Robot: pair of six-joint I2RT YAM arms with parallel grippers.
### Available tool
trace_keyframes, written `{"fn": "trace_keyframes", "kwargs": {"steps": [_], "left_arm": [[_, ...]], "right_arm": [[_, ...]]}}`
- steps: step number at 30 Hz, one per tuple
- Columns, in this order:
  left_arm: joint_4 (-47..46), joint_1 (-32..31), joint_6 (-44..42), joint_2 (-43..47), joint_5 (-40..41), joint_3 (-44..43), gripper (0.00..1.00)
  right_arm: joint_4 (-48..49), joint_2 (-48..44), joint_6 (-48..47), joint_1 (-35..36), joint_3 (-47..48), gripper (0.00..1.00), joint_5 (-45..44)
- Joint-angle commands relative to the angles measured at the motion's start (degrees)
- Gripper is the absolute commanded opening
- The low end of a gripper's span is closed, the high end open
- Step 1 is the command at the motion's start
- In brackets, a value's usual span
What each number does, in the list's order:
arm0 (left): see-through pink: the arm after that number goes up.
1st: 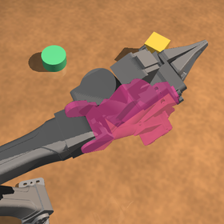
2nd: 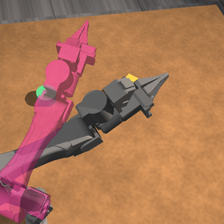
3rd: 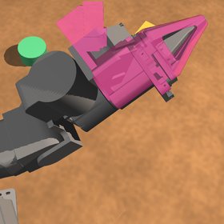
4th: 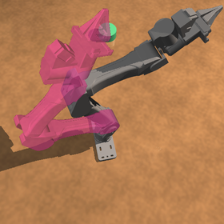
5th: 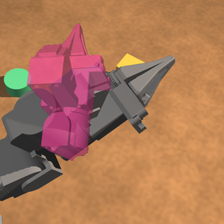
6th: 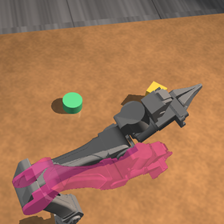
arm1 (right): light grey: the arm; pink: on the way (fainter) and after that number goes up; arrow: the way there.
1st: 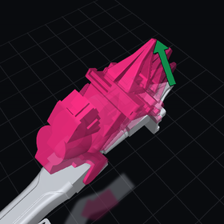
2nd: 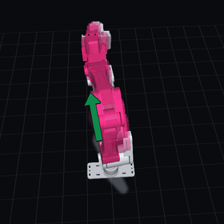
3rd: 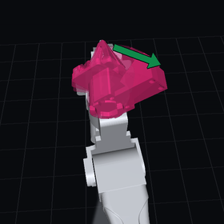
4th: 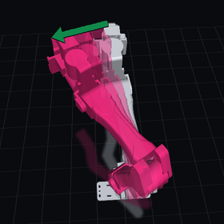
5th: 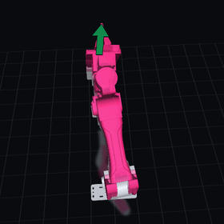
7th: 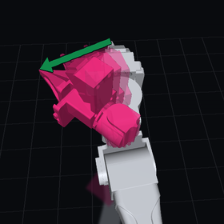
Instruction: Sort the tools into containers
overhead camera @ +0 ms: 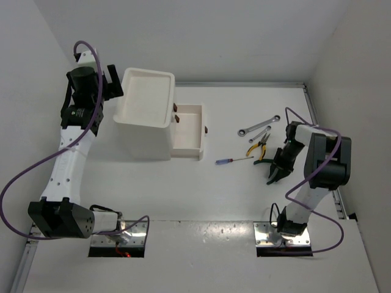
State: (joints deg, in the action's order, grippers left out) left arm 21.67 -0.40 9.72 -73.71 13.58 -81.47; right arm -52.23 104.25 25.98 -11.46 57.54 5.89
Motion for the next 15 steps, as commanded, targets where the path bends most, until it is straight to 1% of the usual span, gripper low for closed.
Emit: {"fn": "trace_keyframes", "kwargs": {"steps": [1,6,8,11,12,13,15], "left_arm": [[-2.3,-0.6,0.3,0.1,0.7,0.3,1.00],[-2.3,-0.6,0.3,0.1,0.7,0.8,1.00],[-2.9,-0.6,0.3,0.1,0.7,0.8,1.00],[-2.9,0.0,0.3,0.1,0.7,1.3,1.00],[-2.9,0.0,0.3,0.1,0.7,1.3,1.00],[-2.9,0.0,0.3,0.1,0.7,1.3,1.00],[-2.9,0.5,0.3,0.1,0.7,1.9,1.00]], "right_arm": [[1.9,-0.9,1.8,1.3,-0.6,0.34,-1.8],[2.5,-1.4,1.8,1.3,-1.7,0.34,-3.5],[2.5,-1.4,1.8,1.3,-1.7,0.32,-3.5],[3.1,-0.3,1.3,1.3,-1.7,0.15,-4.6],[3.1,-0.3,1.3,1.3,-1.7,0.04,-5.3],[3.1,-0.3,0.7,1.3,-1.7,0.00,-5.9],[3.1,-0.3,-0.9,1.3,0.3,0.00,-6.4]]}}
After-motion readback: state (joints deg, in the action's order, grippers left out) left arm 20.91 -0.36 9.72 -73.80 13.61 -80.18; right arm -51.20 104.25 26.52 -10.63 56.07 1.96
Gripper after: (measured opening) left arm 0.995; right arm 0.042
